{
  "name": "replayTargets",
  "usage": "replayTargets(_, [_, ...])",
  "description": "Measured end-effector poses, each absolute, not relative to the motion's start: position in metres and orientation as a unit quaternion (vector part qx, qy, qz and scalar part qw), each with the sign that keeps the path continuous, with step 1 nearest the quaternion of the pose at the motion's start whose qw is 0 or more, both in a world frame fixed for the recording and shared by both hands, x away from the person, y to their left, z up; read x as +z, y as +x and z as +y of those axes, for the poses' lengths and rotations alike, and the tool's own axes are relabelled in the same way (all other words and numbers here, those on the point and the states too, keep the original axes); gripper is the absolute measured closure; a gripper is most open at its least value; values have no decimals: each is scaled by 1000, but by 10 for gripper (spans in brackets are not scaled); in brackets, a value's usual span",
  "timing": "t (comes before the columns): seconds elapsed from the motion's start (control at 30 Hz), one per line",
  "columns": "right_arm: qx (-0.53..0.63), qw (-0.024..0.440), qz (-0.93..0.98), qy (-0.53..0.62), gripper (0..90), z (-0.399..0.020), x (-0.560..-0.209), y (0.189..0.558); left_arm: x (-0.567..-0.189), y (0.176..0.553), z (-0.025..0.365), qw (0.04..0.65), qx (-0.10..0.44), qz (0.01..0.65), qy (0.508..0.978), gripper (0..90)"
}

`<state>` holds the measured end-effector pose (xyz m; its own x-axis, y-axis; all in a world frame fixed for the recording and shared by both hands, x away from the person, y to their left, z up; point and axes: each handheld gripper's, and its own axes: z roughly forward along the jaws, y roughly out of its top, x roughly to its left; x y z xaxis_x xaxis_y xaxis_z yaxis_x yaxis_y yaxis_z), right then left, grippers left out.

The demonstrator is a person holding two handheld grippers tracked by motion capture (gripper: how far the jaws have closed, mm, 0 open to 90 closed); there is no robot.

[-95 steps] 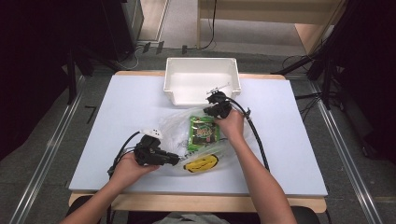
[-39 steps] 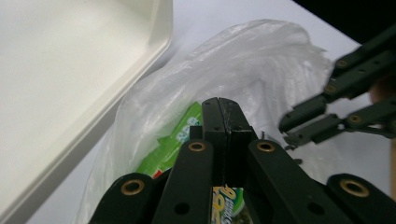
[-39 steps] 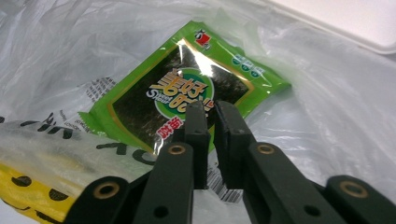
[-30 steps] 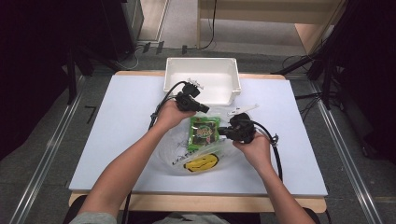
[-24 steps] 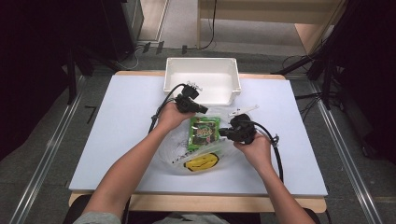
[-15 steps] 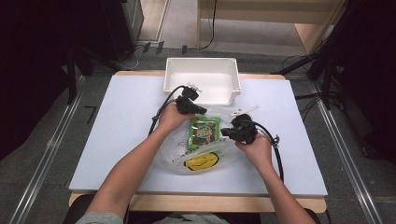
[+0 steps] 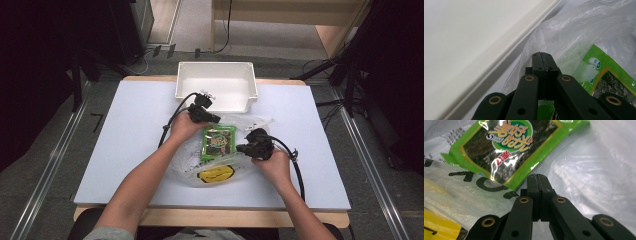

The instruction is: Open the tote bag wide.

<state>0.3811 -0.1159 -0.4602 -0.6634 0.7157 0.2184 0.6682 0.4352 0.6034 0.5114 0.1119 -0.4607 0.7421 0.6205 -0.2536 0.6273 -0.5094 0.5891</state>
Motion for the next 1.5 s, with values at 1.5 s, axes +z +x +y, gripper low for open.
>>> replayTargets(1.5, [349, 36, 858, 375, 900, -137, -471, 304, -463, 506, 110, 344, 29, 355, 869, 900])
